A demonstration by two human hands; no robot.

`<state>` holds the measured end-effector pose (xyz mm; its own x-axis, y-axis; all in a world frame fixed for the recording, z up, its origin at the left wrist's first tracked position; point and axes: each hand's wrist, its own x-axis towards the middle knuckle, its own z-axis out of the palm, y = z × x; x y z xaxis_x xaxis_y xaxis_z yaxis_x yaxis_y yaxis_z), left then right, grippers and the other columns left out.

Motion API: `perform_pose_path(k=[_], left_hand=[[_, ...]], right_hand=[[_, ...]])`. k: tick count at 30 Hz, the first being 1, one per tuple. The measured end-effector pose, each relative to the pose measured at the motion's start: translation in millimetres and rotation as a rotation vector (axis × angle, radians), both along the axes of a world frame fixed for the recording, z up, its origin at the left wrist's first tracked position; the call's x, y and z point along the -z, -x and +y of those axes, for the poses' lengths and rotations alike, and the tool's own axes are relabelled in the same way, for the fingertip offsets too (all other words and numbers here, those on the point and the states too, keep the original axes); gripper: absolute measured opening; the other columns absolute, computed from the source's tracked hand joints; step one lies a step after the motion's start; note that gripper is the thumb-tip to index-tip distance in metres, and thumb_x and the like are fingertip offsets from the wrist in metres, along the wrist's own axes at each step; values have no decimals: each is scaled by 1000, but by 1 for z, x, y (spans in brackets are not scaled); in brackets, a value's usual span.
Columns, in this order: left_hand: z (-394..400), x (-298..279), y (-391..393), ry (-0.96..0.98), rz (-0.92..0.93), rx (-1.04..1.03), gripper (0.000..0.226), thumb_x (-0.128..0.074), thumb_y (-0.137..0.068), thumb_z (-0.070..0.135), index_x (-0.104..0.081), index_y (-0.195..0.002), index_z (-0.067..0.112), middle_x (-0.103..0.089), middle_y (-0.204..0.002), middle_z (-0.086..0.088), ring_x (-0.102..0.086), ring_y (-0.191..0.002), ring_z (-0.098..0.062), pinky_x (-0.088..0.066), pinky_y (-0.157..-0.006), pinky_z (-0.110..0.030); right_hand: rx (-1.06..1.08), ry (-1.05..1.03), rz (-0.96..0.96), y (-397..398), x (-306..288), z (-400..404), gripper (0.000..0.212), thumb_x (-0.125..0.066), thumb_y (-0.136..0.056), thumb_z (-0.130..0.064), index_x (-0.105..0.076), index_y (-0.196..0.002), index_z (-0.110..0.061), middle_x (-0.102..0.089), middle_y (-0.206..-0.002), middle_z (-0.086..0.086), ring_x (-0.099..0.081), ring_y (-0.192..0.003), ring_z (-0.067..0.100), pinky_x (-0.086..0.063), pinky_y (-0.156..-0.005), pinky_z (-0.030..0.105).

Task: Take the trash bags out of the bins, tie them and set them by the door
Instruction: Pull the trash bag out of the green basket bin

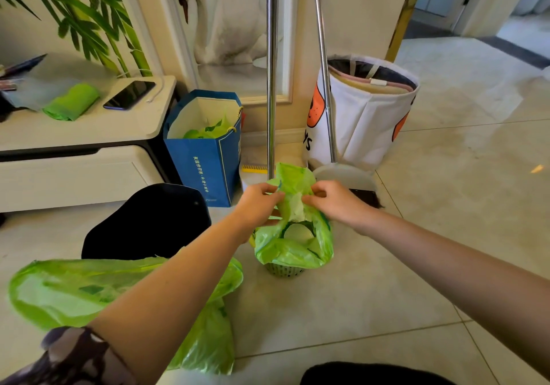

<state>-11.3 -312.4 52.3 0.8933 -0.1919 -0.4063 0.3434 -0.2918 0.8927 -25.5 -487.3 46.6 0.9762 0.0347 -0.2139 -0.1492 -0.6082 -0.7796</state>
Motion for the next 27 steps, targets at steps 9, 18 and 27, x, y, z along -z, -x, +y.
perform_pose_path(k=[9, 18, 27], left_hand=[[4, 9, -3, 66, 94, 67, 36, -40, -99, 37, -66, -110, 15, -73, -105, -2, -70, -95, -20, -55, -78, -34], [39, 68, -19, -434, -12, -61, 36, -58, -88, 12, -54, -123, 8, -59, -121, -13, -58, -110, -33, -51, -90, -39], [33, 120, -22, -308, 244, -236, 33, -62, -68, -5, -50, -95, 7, -62, -103, -28, -67, -88, -45, -58, -71, -54]], right_hand=[[76, 41, 119, -13, 17, 17, 42, -74, -74, -39, -69, -92, -1, -65, -78, 8, -65, -79, 26, -45, -67, 31], [103, 233, -23, -20, 28, 2, 27, -63, -84, -20, -64, -93, 5, -57, -72, 14, -53, -66, 23, -45, -61, 35], [50, 263, -121, -31, 31, -8, 27, -64, -84, -14, -56, -83, 12, -43, -70, 10, -37, -68, 18, -26, -58, 29]])
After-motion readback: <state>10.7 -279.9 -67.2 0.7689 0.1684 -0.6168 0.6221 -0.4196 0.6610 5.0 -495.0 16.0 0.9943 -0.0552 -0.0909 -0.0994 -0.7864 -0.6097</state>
